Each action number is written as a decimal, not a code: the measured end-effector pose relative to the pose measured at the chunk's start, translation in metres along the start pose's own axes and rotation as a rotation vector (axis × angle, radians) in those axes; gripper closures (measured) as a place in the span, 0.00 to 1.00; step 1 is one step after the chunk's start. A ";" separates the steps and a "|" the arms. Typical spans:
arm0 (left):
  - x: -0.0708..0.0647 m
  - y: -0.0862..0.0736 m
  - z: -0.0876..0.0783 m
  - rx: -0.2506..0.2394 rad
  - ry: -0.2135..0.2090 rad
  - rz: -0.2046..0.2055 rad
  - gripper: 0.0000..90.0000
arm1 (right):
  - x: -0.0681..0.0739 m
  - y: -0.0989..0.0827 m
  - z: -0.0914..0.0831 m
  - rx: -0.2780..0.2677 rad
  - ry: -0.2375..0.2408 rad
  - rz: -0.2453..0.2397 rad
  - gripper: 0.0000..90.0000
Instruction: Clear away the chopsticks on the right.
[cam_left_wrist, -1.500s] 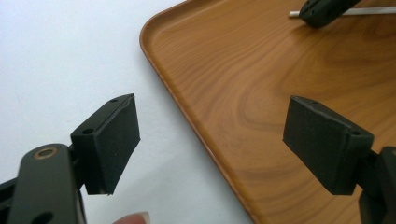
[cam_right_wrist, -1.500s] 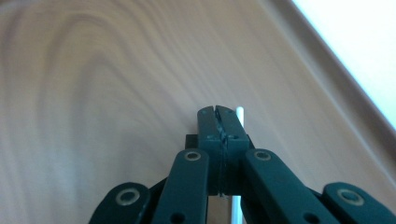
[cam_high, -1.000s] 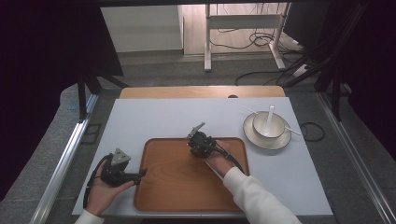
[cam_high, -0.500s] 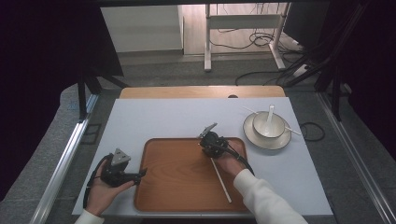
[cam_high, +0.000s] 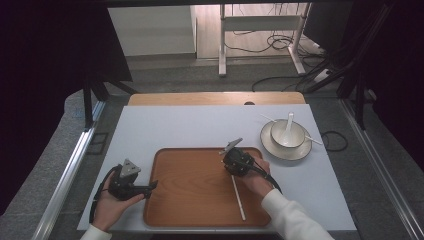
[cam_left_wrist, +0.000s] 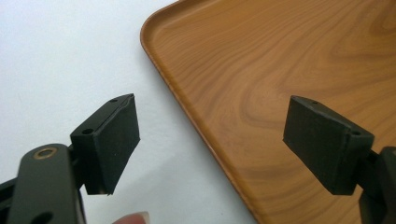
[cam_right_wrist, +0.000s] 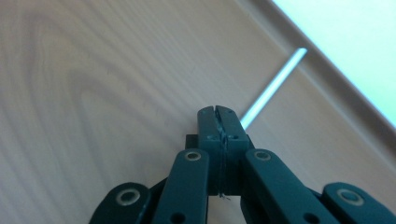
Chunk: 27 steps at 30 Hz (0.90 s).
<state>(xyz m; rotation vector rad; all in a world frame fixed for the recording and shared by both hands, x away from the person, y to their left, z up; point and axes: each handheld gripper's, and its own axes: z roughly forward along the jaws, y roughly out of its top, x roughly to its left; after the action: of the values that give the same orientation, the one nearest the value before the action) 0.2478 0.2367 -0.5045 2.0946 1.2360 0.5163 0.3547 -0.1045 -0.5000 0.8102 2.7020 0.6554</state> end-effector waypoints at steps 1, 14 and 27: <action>0.000 0.000 0.000 0.002 0.000 0.001 0.20 | -0.001 -0.005 -0.001 0.007 0.004 0.000 1.00; -0.001 0.001 0.002 0.004 -0.001 0.004 0.20 | -0.010 -0.036 -0.020 0.012 -0.018 0.043 1.00; -0.001 0.001 0.002 0.004 0.002 0.003 0.20 | -0.019 -0.057 -0.029 0.008 -0.021 0.078 1.00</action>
<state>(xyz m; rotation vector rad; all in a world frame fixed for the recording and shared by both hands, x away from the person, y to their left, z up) 0.2489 0.2346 -0.5055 2.1003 1.2358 0.5178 0.3341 -0.1674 -0.5003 0.9235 2.6672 0.6499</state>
